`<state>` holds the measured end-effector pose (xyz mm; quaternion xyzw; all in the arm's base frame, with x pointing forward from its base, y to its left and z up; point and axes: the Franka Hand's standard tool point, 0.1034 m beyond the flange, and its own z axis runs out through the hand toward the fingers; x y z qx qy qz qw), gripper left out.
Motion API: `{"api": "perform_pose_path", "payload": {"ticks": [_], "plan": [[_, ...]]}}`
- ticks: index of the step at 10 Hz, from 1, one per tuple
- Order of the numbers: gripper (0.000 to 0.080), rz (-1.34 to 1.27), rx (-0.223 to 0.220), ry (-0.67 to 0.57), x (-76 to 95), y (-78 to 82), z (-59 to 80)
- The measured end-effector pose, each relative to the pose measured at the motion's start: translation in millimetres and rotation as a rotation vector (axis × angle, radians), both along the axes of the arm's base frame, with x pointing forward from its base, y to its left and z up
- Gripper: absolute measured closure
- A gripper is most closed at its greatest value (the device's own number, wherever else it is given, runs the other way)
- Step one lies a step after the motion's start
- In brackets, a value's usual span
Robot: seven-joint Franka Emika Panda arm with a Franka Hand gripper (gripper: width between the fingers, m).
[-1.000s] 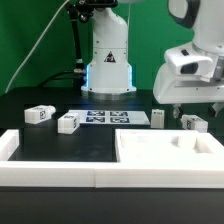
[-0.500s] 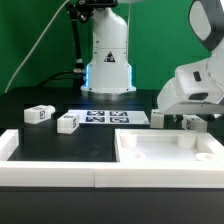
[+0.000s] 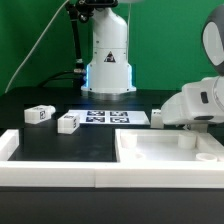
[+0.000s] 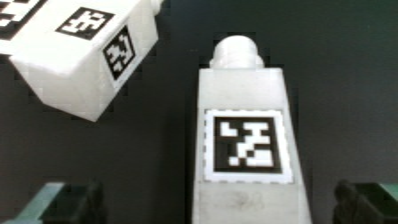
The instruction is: Assemble one leg
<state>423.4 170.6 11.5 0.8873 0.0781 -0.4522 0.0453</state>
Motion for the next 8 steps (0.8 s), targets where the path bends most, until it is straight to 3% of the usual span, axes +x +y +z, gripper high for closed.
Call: {"api": "perform_pose_path", "payload": {"ticks": [3, 4, 5, 6, 7, 8], "plan": [[0.015, 0.0, 0.002, -0.007, -1.2, 1.7, -4.2], [0.0295, 0.003, 0.003, -0.008, -1.5, 3.4, -4.3], [0.0295, 0.004, 0.004, -0.008, -1.5, 3.3, -4.3], [0.0433, 0.004, 0.004, -0.008, -1.4, 3.2, -4.3], [0.0509, 0.004, 0.004, -0.008, -1.4, 3.1, -4.3], [0.0509, 0.004, 0.004, -0.008, -1.4, 3.1, -4.3]]}}
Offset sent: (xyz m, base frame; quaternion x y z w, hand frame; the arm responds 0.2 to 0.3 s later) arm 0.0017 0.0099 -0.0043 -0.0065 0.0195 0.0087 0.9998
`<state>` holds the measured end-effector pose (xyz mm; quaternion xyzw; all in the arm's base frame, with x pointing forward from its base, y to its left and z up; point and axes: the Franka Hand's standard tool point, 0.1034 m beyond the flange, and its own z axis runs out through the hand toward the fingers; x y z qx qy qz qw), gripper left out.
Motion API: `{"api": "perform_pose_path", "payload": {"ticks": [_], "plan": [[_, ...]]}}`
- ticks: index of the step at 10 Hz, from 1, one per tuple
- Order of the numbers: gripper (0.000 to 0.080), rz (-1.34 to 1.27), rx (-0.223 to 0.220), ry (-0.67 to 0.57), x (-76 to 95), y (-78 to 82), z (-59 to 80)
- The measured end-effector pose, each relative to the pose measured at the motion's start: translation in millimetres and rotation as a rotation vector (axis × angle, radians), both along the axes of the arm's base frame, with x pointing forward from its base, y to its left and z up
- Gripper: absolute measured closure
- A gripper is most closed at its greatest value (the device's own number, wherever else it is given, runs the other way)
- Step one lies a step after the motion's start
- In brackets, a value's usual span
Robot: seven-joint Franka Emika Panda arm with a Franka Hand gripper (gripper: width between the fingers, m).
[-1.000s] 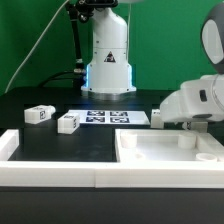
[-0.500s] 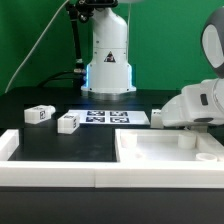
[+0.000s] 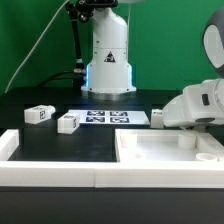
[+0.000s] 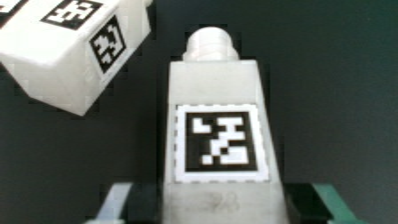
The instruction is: Assemble one leg
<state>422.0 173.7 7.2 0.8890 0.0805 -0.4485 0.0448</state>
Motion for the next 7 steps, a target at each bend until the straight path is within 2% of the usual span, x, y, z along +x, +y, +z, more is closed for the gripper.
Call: {"api": "perform_pose_path", "payload": {"ticks": [5, 7], "plan": [[0.0509, 0.004, 0.006, 0.007, 0.4, -1.5, 2.8], [0.0509, 0.011, 0.022, 0.018, 8.2, -11.7, 33.0]]}}
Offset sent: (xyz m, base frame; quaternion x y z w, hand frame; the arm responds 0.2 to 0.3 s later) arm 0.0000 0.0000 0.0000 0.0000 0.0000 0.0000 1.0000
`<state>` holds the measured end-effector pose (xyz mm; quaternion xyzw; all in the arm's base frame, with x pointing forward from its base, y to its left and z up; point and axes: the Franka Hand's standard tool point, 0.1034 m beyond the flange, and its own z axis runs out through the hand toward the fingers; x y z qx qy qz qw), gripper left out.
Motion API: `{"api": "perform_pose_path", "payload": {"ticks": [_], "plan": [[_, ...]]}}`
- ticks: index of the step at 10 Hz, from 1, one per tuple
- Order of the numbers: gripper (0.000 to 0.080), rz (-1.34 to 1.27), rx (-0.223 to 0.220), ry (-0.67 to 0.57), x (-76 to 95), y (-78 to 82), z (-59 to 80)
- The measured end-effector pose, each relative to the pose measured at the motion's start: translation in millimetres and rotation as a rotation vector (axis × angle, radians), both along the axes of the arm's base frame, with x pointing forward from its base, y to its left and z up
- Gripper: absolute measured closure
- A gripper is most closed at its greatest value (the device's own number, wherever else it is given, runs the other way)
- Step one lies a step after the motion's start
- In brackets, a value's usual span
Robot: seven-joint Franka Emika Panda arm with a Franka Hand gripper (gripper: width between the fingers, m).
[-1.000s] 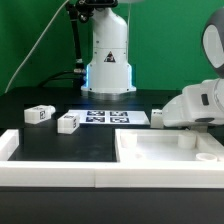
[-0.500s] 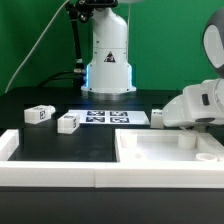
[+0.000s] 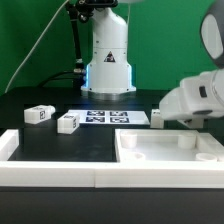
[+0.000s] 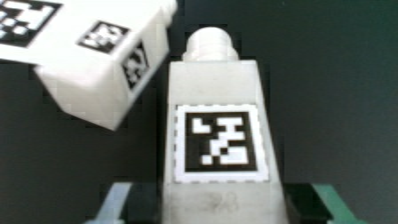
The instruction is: Assemble one leg
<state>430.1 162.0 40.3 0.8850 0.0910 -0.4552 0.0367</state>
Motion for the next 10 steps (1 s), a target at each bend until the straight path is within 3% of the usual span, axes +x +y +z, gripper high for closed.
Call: {"api": "perform_pose_path", "payload": {"ticks": [2, 4, 6, 8, 10], "plan": [[0.0509, 0.013, 0.018, -0.015, 10.6, -6.8, 27.9], [0.0508, 0.04, 0.06, -0.041, 20.1, -9.3, 42.2], [0.0508, 0.035, 0.07, -0.085, 25.0, -6.6, 37.5], [0.0508, 0.043, 0.134, -0.276, 37.0, -8.1, 26.1], [0.0508, 0.033, 0.156, -0.422, 40.6, -20.7, 35.4]]}}
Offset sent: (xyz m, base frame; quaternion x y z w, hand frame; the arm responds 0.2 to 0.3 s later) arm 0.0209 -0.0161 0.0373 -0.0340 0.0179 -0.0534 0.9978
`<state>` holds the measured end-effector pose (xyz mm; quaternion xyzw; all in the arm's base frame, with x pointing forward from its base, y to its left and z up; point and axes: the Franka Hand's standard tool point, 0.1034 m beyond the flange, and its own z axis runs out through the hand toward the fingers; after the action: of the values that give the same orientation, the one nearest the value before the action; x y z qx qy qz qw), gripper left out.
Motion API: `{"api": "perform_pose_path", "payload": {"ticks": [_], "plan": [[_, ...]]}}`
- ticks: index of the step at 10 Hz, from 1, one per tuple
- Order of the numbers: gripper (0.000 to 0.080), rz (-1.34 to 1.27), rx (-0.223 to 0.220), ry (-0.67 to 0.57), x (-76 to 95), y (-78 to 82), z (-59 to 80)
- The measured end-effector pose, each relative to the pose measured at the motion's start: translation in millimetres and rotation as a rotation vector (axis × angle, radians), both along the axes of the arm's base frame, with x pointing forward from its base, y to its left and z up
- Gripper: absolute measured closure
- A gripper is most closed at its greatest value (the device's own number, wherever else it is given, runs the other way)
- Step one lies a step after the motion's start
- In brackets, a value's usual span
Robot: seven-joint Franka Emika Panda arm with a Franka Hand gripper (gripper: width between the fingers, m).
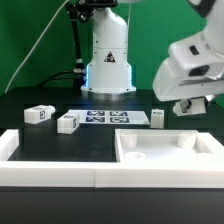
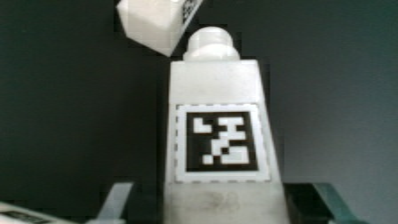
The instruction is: Assemble one leg
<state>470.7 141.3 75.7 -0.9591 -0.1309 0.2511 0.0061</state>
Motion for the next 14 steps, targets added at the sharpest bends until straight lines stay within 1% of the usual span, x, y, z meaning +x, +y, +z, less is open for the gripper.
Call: {"api": "perform_pose_path", "payload": {"ticks": [1, 2, 3, 4, 5, 6, 7, 8, 9, 10, 11, 14], "plan": [[0.0508, -0.008, 0.011, -0.086, -0.4, -5.5, 12.3], [0.0508, -0.014, 0.014, -0.124, -0.1, -11.0, 23.5], [0.0508, -0.028, 0.025, -0.199, 10.8, -12.6, 31.9], [0.0508, -0.054, 0.038, -0.32, 18.8, -10.6, 46.8], [0.0508, -0.05, 0.054, -0.394, 15.6, -11.2, 47.9], [0.0508, -0.055, 0.082, -0.503, 20.8, -10.3, 45.0], [0.0508, 0.001, 0.129, -0.616, 26.4, -11.5, 42.6], [0.0508, 0.001, 0.15, -0.719, 31.8, -13.7, 44.8], [0.0508, 0.025, 0.171, -0.836, 28.1, -21.8, 42.9], [0.0508, 0.023, 0.17, -0.855, 23.5, -28.0, 41.0], [0.0508, 0.022, 0.176, -0.885, 27.6, -26.5, 42.8], [0.0508, 0.023, 0.176, -0.879, 26.7, -26.2, 41.3]]}}
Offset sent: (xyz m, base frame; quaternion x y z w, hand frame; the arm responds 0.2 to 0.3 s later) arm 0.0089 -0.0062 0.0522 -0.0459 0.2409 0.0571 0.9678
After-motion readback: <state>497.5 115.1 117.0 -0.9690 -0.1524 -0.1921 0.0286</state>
